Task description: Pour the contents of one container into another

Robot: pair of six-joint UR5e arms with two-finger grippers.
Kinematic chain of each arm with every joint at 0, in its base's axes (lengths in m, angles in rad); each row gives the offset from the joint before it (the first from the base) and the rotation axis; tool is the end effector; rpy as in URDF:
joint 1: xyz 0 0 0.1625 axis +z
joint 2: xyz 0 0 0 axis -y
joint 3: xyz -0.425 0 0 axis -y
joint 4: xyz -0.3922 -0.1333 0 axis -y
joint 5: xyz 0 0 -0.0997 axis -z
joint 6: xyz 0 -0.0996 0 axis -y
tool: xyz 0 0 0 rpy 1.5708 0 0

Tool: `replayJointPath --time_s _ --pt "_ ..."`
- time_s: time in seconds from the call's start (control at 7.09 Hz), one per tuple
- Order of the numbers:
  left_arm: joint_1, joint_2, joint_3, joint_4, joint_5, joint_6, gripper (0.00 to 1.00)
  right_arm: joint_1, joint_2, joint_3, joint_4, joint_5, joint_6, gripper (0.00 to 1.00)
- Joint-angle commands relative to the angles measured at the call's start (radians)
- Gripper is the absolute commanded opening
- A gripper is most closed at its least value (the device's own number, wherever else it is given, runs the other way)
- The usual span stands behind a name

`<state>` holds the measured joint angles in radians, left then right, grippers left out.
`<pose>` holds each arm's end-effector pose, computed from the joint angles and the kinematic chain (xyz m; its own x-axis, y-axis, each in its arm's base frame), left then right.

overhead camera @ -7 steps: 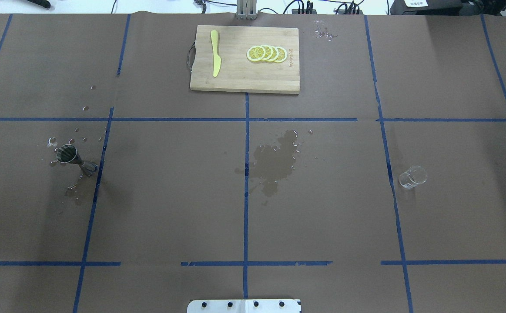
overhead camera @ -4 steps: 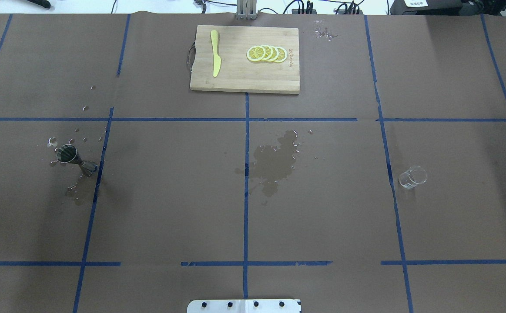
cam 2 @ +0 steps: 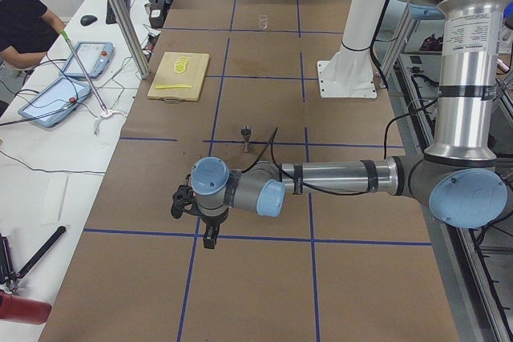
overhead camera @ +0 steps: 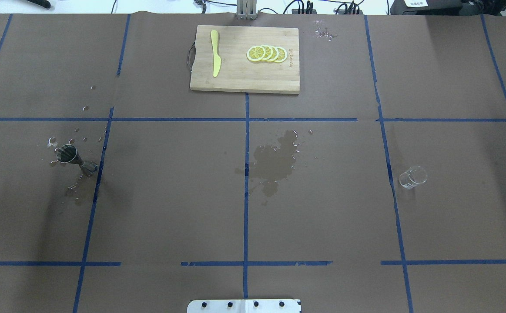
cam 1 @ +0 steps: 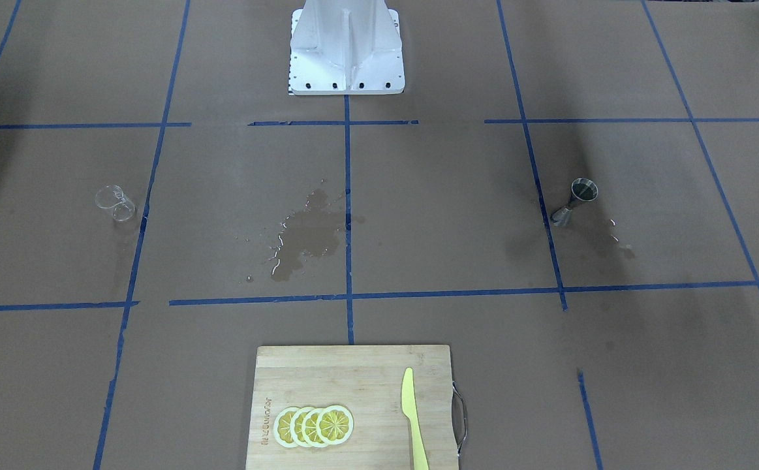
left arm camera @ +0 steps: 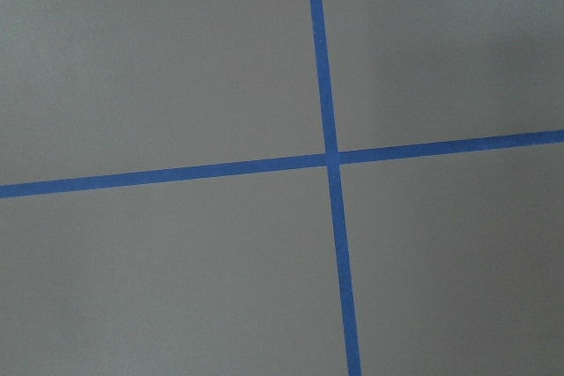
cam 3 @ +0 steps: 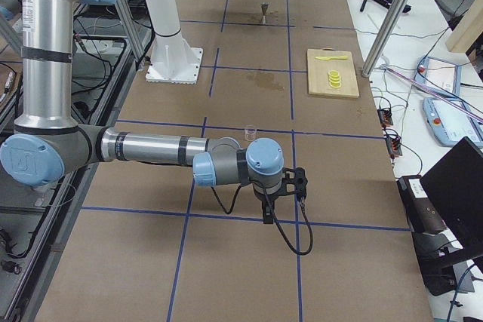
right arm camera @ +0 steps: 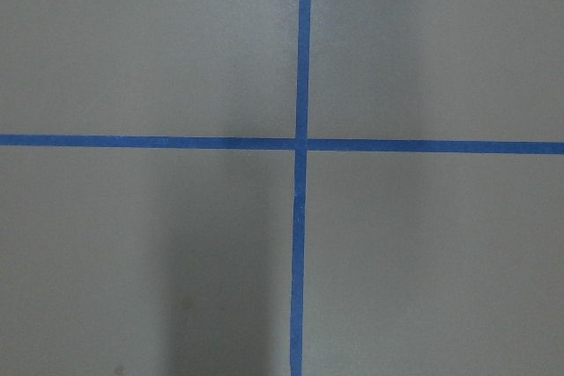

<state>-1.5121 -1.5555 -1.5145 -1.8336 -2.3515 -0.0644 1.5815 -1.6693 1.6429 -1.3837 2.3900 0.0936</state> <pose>-0.0340 -0.4989 0.6660 0.7036 0.1118 -0.7018 -0.0123 0.9893 0.1452 0.0654 -0.4589 0.6470 0.6800 -0.0169 0.7330 -0.0745 0.9930 0.0919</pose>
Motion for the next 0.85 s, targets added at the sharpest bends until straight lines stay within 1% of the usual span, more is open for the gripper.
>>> replayJointPath --time_s 0.0,0.71 --pt "0.0 -0.002 -0.004 0.002 0.0 0.0 1.0 0.0 0.0 0.002 0.0 0.0 0.0 1.0" --pt "-0.002 0.002 -0.023 0.008 0.004 0.0 1.0 0.0 0.0 0.002 0.0 0.0 0.0 1.0"
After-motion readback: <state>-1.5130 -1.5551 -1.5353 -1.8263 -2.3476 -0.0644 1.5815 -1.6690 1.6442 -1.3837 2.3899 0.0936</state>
